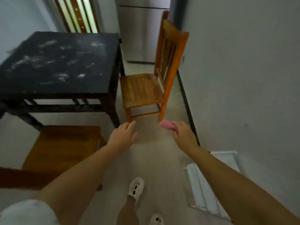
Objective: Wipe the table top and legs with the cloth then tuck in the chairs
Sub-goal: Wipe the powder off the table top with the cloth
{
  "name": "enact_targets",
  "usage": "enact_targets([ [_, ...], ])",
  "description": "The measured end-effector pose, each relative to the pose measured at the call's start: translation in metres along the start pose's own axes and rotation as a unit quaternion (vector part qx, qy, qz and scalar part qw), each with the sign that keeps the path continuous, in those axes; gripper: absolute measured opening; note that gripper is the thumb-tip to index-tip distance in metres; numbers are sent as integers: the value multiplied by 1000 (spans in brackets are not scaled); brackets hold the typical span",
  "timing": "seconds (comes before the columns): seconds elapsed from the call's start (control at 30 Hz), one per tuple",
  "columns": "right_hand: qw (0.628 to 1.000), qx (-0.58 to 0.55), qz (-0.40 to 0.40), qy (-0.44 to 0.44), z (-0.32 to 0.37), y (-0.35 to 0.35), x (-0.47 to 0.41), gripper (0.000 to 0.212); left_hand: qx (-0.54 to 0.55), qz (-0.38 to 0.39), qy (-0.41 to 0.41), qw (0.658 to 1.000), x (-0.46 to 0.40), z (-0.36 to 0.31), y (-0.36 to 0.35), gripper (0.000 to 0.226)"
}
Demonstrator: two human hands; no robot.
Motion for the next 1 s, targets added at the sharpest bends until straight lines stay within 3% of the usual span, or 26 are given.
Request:
enact_targets([
  [0.13,991,13,49,127,95,-38,24,32,14,-36,113,993,89,57,39,55],
  [0.27,971,31,94,216,180,-74,73,33,-12,-47,167,985,181,113,47,56],
  [0.53,949,26,176,262,288,-172,219,32,31,-44,263,963,364,234,60,69],
  [0.67,917,34,249,309,365,-238,304,35,-1,-56,316,947,468,309,98,53],
  [0.83,891,37,254,374,476,-299,367,38,-32,-49,390,919,564,400,130,58],
  [1.0,879,45,218,422,570,-345,370,34,-52,-63,414,907,590,483,161,56],
])
Point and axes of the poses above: each hand's wrist, its own x-axis away from the middle knuckle, its own y-axis out of the back of the hand, z = x × y, the point moved 10 cm from there along -x, towards the middle knuckle, and after that the axes turned 11 degrees about -z, right-handed, at the moved point
